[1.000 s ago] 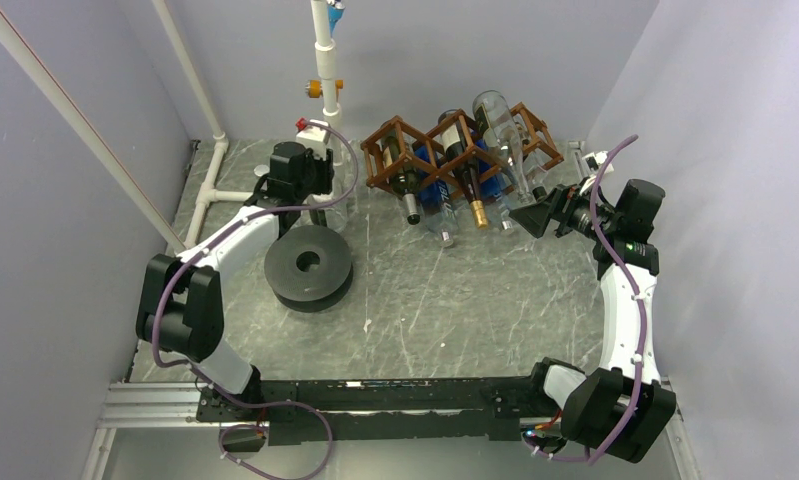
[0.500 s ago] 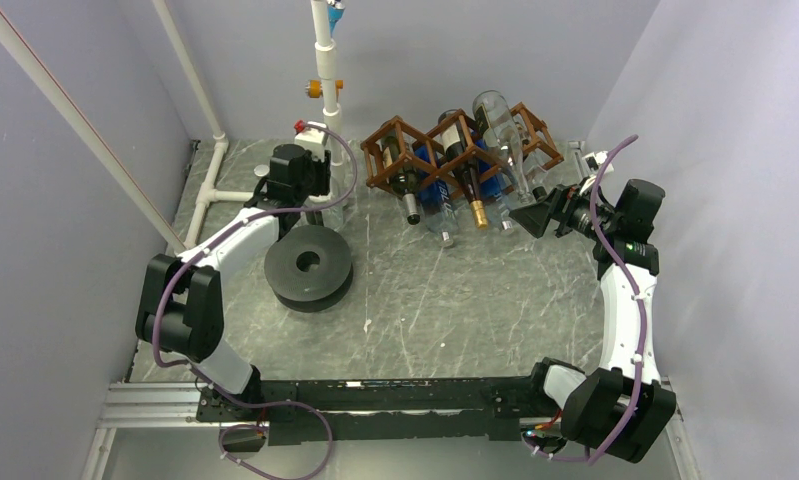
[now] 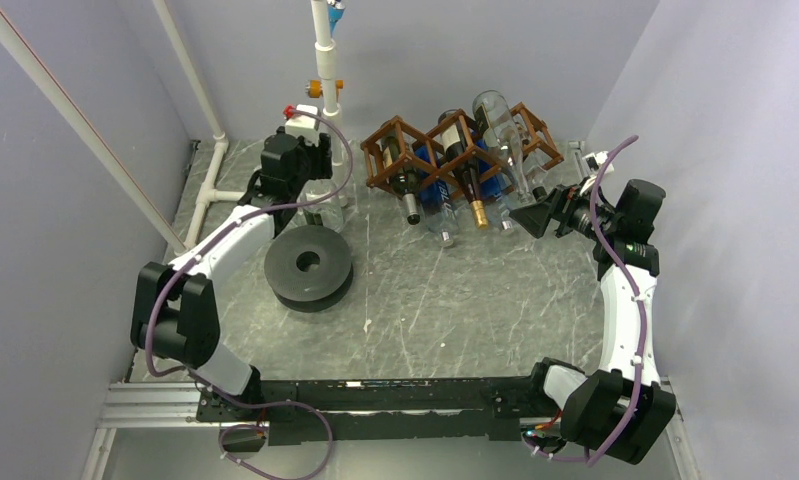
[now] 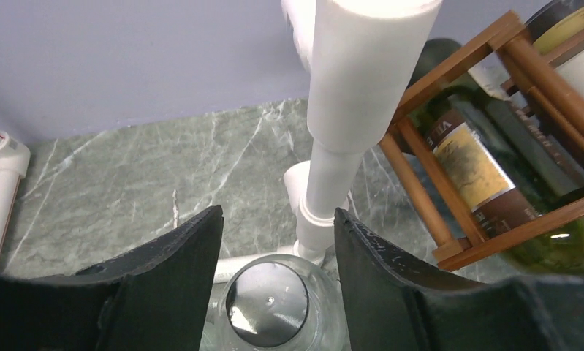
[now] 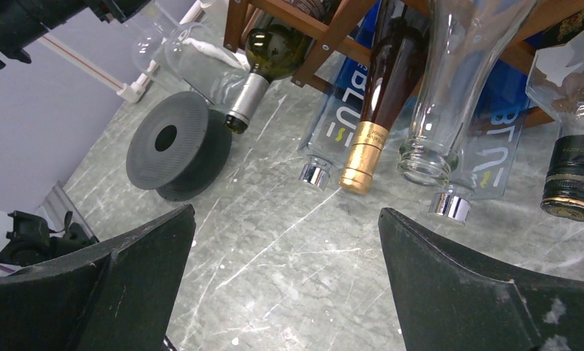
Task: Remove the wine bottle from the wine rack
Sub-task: Place the wine bottle at the center of the board.
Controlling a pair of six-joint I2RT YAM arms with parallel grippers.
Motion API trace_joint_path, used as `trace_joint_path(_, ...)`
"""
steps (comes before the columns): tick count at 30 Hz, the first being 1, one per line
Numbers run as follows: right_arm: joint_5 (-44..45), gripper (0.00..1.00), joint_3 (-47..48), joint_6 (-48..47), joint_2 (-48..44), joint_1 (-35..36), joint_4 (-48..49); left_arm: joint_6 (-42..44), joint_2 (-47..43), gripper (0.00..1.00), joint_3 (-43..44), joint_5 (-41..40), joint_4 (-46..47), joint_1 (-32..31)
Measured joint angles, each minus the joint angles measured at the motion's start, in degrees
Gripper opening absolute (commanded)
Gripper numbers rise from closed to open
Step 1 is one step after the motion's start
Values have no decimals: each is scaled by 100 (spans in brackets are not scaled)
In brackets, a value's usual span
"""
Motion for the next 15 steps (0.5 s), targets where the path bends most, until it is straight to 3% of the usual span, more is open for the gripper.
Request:
trace_joint_path(10,13,99,0,-96,0,0,-37,-149,-627,97,466,278,-612,0)
trace_joint_path(15,-35,99,0,-229,0,0,-136,-179,-1259,100,505,688,-826,0)
